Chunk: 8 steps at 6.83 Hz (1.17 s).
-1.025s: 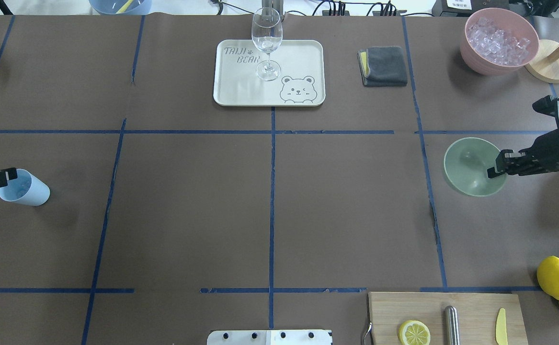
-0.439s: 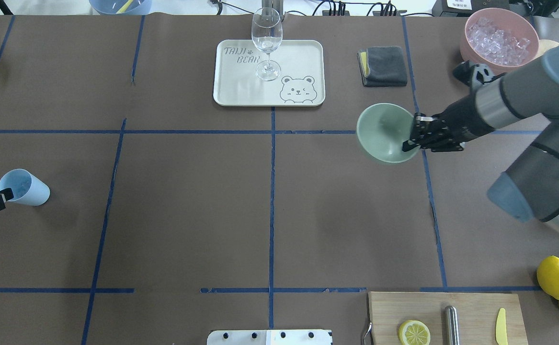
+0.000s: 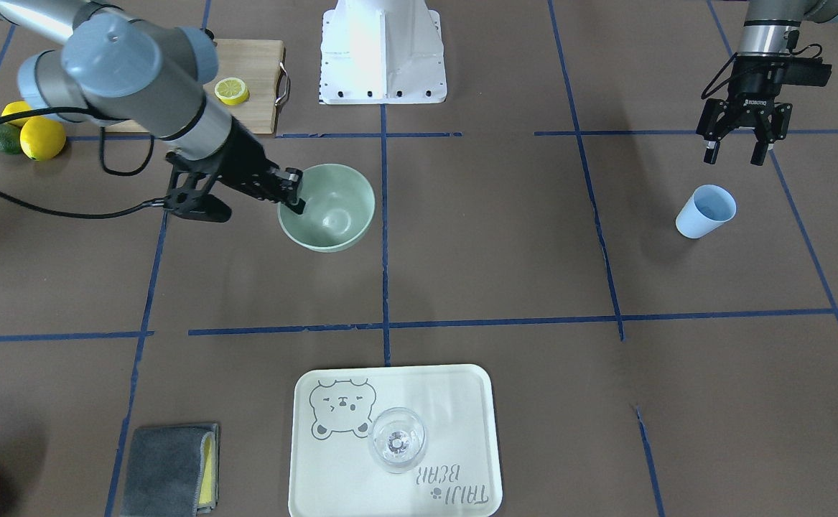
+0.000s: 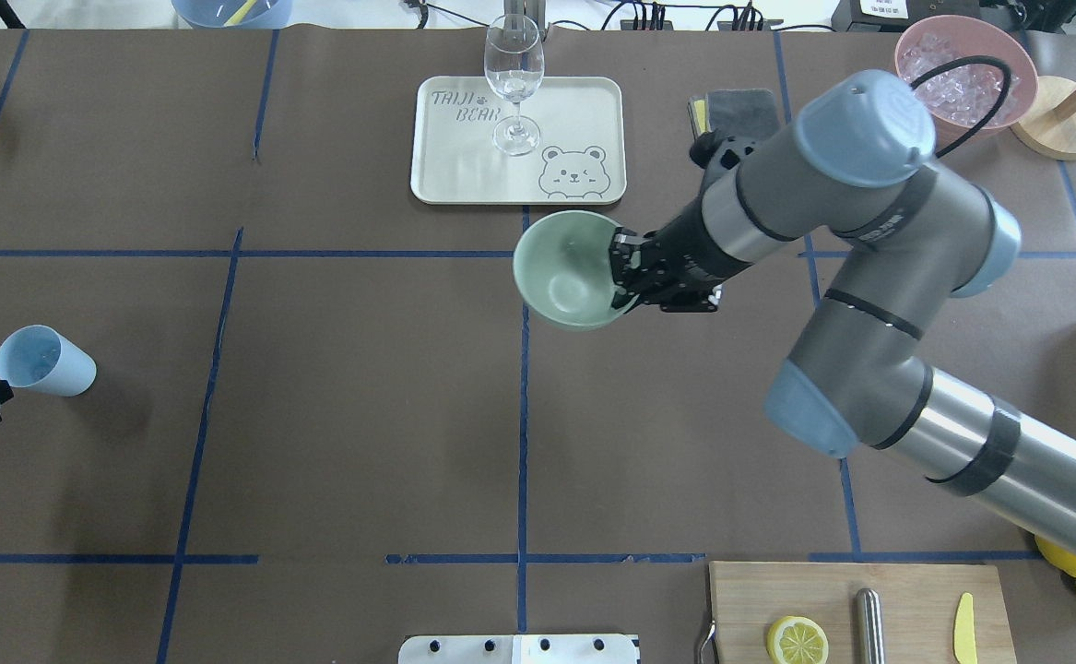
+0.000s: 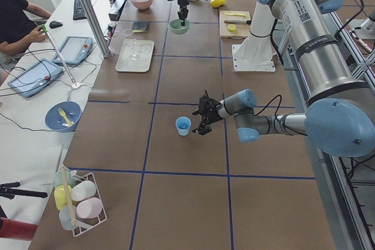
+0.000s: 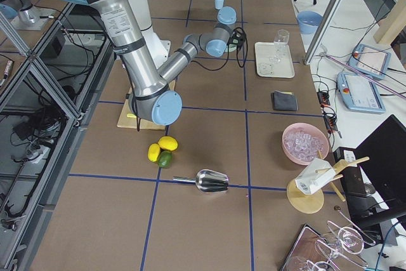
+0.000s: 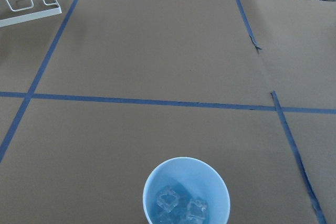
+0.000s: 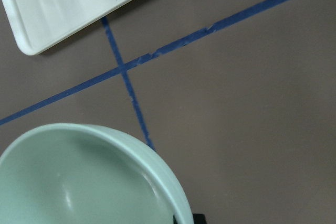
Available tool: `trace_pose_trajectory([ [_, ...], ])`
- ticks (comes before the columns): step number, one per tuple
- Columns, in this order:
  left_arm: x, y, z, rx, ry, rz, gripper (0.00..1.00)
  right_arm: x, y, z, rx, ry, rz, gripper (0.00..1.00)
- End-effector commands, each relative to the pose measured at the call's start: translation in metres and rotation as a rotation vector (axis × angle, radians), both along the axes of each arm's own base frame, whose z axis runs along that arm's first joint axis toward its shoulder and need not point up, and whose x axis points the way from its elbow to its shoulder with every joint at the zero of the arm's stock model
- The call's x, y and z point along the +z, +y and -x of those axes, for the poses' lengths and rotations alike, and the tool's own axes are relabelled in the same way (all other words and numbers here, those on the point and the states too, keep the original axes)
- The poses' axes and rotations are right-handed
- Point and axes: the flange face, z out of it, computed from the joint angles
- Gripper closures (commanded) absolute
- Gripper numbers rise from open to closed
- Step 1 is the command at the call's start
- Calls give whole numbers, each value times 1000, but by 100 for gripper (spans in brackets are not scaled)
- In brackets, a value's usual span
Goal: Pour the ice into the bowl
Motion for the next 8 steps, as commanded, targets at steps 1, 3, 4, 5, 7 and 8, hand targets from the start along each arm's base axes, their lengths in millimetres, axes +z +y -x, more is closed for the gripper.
trace_pose_trajectory([
  [1,17,2,-44,-30,22,-25,0,-57,33,64,28,2,-13,100],
  [3,16,-5,-52,-79,19,-57,0,-87,36,136,32,34,13,100],
  [4,20,-9,-59,-105,6,-74,0,-91,40,164,43,61,4,100],
  [5,26,-15,-68,-143,-16,-99,0,-88,38,187,49,92,5,100],
  [7,34,-19,-77,-162,-37,-108,0,-95,38,214,36,116,7,100],
  [8,40,-19,-76,-166,-51,-110,0,-98,38,225,30,127,12,100],
])
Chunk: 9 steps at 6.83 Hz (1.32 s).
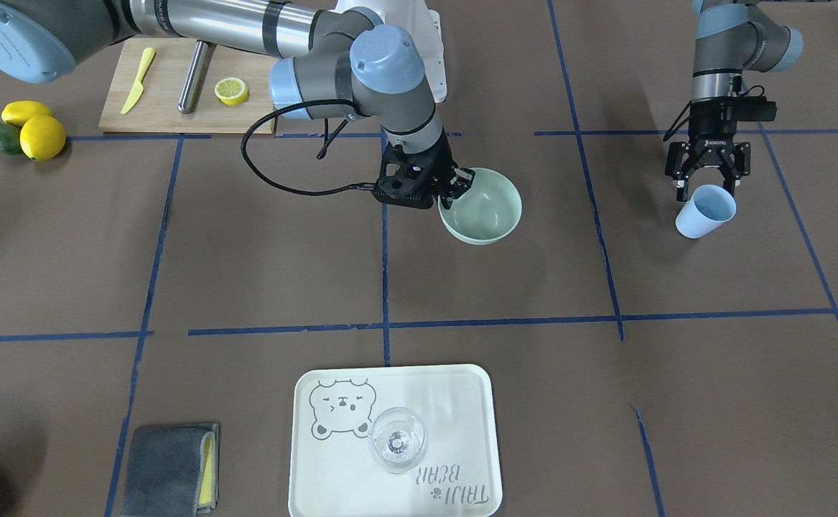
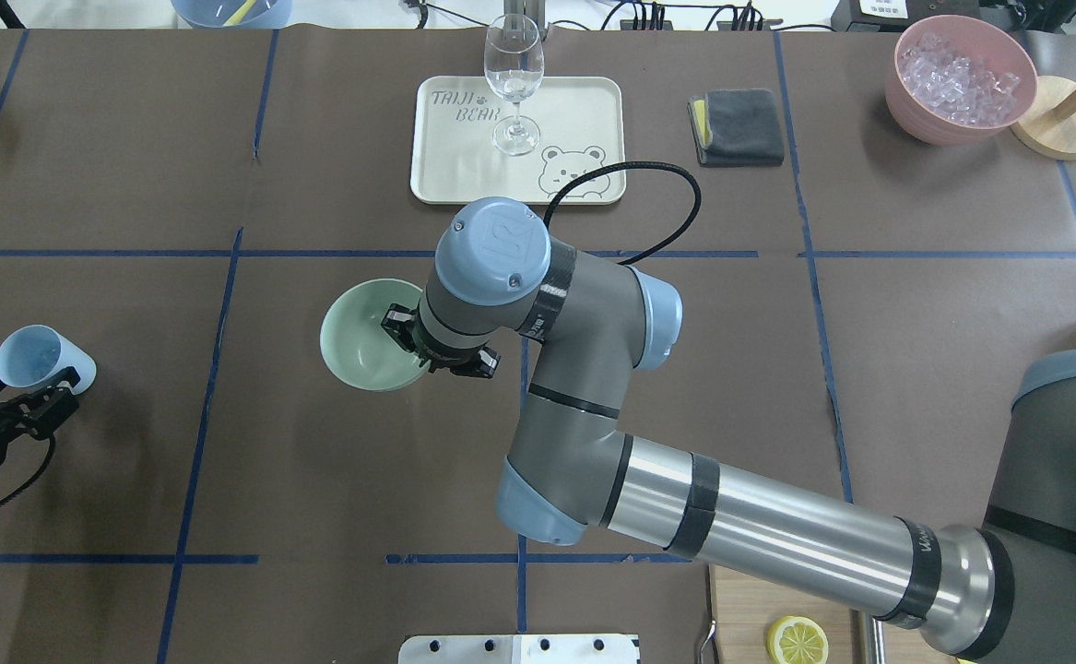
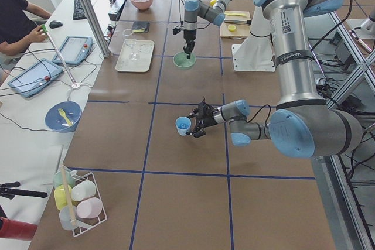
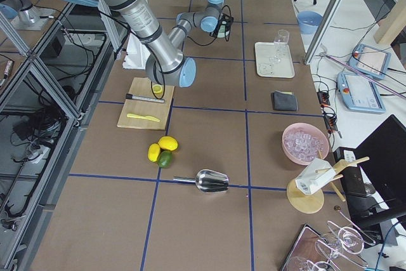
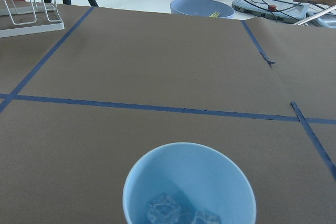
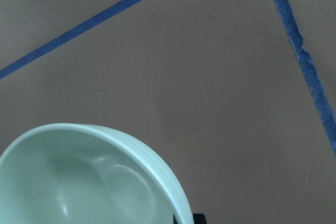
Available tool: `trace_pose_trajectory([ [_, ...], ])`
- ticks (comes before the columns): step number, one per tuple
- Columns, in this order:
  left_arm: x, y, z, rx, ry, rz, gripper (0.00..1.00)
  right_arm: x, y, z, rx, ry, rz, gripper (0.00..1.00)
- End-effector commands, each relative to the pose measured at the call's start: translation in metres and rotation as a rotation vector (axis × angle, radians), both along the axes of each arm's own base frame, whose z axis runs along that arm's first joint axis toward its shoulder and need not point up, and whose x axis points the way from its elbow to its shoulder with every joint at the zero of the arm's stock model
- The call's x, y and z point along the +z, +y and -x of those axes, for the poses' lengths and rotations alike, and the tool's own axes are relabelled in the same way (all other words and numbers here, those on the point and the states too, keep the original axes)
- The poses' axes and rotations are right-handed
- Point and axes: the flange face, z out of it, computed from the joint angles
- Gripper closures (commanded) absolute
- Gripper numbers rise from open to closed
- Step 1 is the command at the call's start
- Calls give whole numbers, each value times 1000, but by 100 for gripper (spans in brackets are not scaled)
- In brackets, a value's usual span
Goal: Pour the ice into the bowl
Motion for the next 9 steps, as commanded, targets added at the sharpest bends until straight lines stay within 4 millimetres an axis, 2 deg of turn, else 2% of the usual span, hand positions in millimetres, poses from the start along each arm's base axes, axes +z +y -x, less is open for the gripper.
trace_pose_trajectory([
  [1,11,-3,-7,-19,-21,-7,0,-2,1,17,-7,17,5,100],
  [2,10,-6,-14,-32,-19,-18,0,-2,1,17,-4,19,2,100],
  [4,9,-7,-16,-32,-17,-20,0,0,1,18,-2,22,3,100],
  [7,5,-12,-17,-31,-37,-35,0,12,8,38,3,59,-6,100],
  [9,5,-13,-18,-32,-38,-38,0,9,15,45,-4,61,-9,100],
])
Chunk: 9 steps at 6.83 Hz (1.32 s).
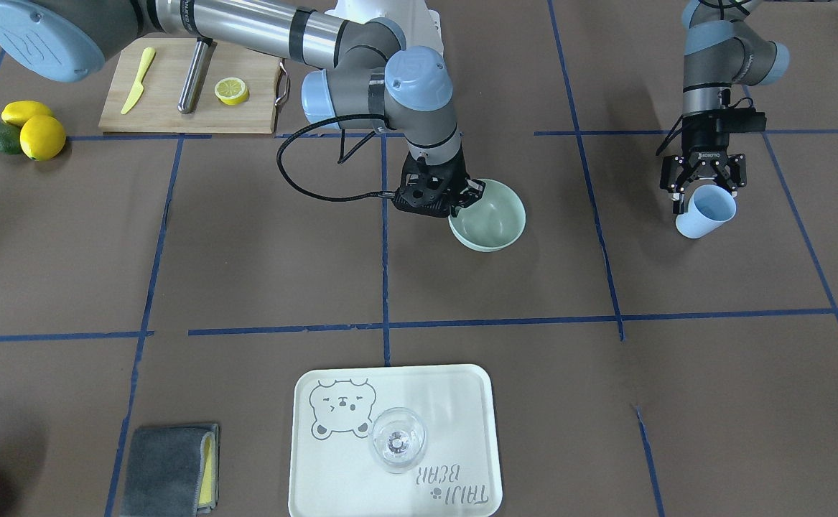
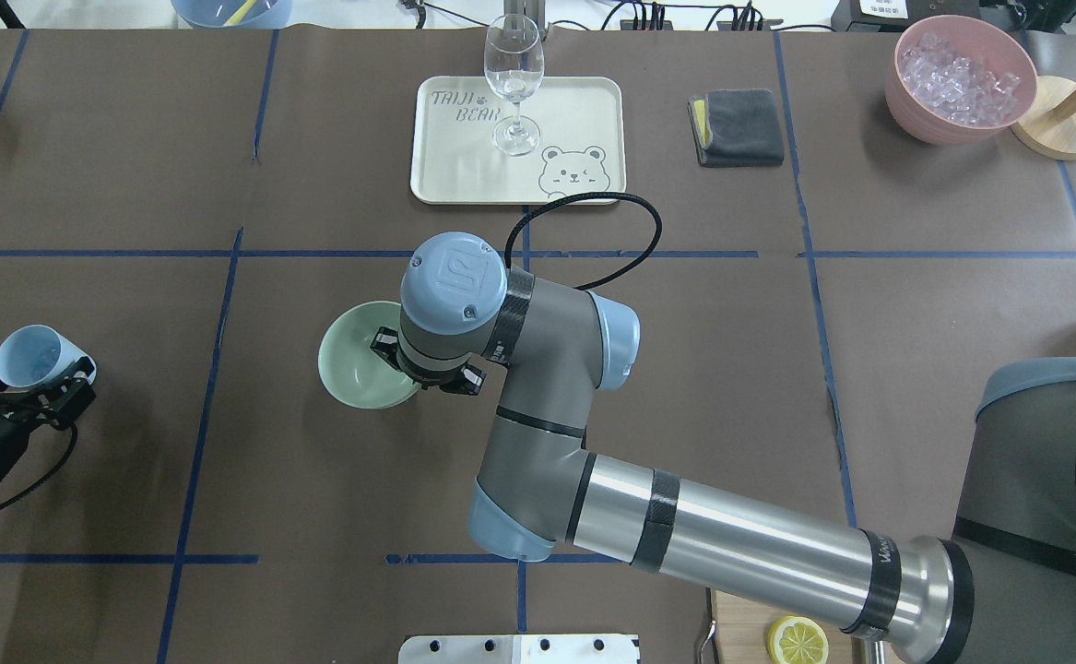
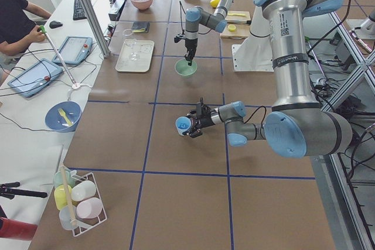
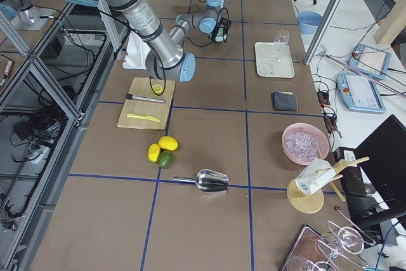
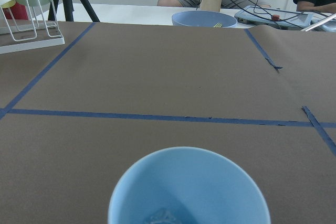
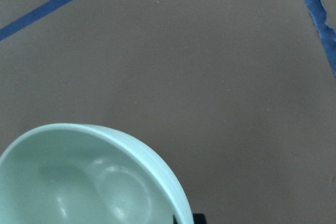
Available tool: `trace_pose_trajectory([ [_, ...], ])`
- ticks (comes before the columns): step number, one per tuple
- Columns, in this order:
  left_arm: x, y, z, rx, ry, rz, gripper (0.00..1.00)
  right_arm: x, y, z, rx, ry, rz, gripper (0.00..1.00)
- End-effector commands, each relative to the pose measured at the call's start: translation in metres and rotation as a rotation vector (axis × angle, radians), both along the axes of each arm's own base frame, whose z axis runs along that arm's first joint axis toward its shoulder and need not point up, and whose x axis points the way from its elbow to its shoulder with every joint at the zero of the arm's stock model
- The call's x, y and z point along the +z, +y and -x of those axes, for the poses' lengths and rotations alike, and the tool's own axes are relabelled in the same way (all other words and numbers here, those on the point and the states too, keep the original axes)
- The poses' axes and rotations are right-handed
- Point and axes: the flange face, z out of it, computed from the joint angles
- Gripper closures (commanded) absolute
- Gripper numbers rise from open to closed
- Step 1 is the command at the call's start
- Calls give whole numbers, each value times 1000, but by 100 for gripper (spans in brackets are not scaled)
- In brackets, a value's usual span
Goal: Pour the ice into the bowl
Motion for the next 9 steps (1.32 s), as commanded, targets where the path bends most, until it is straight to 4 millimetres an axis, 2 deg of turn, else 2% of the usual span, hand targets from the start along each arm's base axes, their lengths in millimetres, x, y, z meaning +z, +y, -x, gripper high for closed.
trace_pose_trajectory([
  [1,0,-1,0,-3,-3,-2,0,-4,5,6,-2,-20,-13,72],
  [2,1,-2,1,-4,-6,-1,0,1,7,12,0,-30,-22,1],
  [4,0,-2,0,-3,-7,-2,2,-10,7,12,25,-48,-24,0],
  [5,0,-2,0,-3,-5,-2,15,-16,6,9,33,-59,-20,0],
  [6,0,-2,0,-5,-4,-2,34,-19,1,2,39,-67,-26,0],
  [7,0,-4,2,-10,-4,-3,62,-24,-4,-4,43,-75,-29,0],
  [8,-1,-5,3,-12,-1,-3,97,-29,-10,-15,52,-81,-31,0],
  [9,-6,-12,9,-32,3,-9,100,-33,-22,-32,43,-91,-13,0],
])
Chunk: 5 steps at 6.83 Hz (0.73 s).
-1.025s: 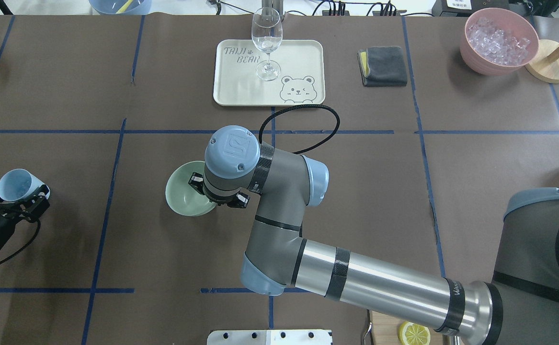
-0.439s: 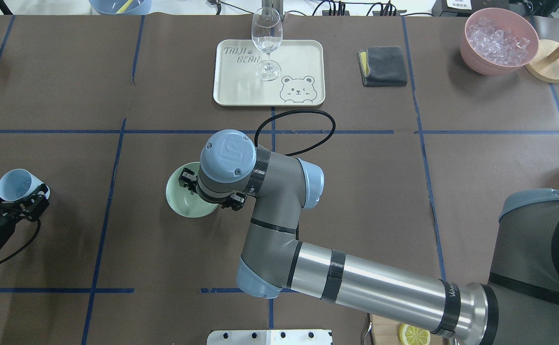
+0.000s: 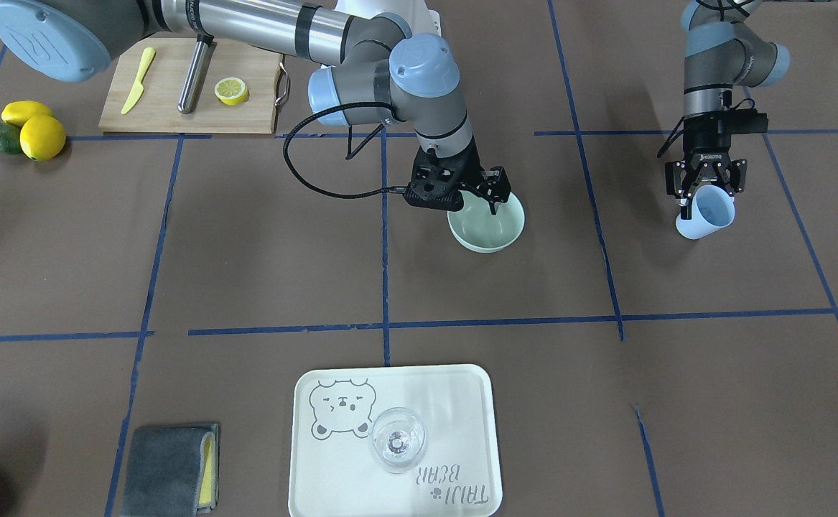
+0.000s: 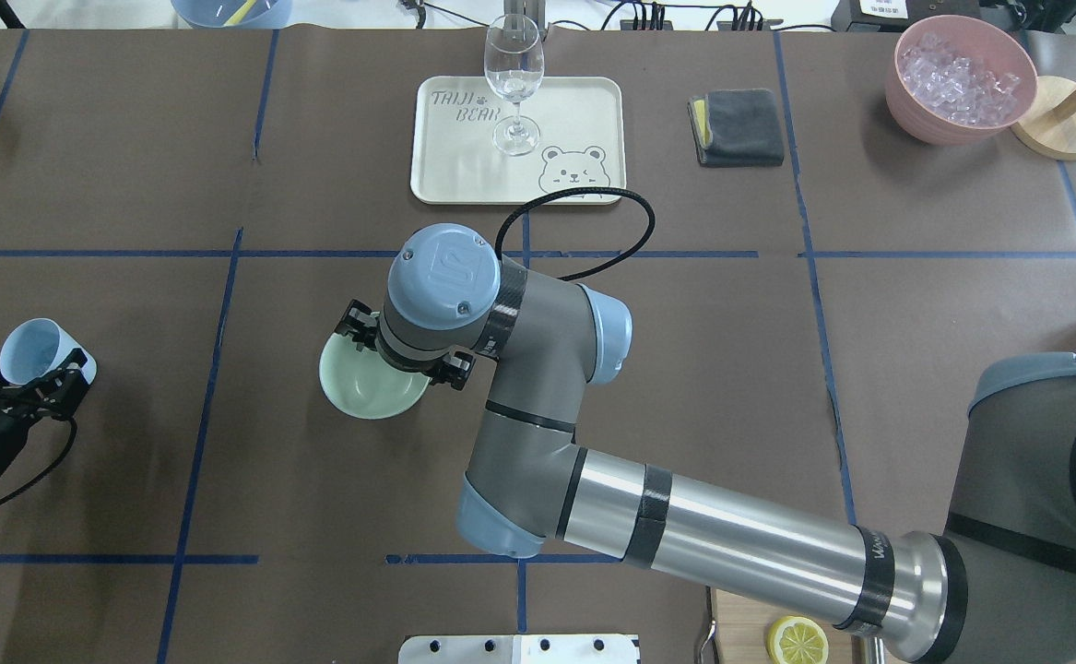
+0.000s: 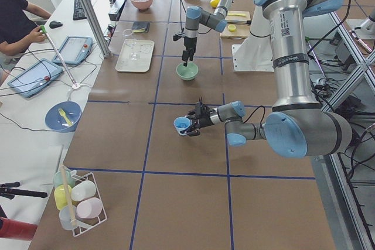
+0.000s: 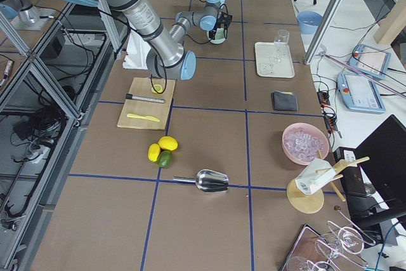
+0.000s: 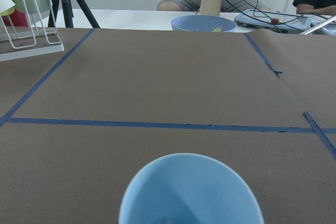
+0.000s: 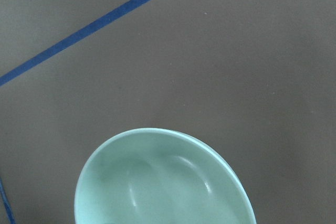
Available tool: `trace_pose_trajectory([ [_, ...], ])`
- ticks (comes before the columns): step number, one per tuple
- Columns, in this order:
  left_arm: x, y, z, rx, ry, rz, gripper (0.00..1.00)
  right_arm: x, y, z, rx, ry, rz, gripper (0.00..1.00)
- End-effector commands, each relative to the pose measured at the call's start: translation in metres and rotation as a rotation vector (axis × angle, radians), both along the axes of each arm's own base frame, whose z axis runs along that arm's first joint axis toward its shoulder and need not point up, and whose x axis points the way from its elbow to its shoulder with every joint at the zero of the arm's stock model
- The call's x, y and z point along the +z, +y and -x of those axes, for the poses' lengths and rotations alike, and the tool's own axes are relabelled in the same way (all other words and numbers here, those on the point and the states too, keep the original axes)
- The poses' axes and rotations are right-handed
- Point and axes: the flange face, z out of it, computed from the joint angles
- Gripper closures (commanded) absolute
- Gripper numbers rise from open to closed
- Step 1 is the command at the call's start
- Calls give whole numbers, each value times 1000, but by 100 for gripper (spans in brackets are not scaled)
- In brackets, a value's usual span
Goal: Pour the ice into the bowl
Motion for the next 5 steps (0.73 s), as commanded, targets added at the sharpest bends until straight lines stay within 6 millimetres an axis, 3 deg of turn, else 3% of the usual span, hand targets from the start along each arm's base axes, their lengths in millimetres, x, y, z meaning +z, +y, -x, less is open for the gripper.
trace_pose_trajectory([
  [1,-22,-22,12,-21,-55,-57,100,-16,-32,-57,-3,-17,37,0],
  [2,-44,-30,17,-12,-95,-104,100,-18,-37,-87,15,-22,37,0],
  [3,-75,-34,22,-21,-53,-128,100,0,-37,-115,33,-24,36,0],
  [5,-120,-34,17,-19,21,-172,100,27,-35,-142,51,-21,36,0],
])
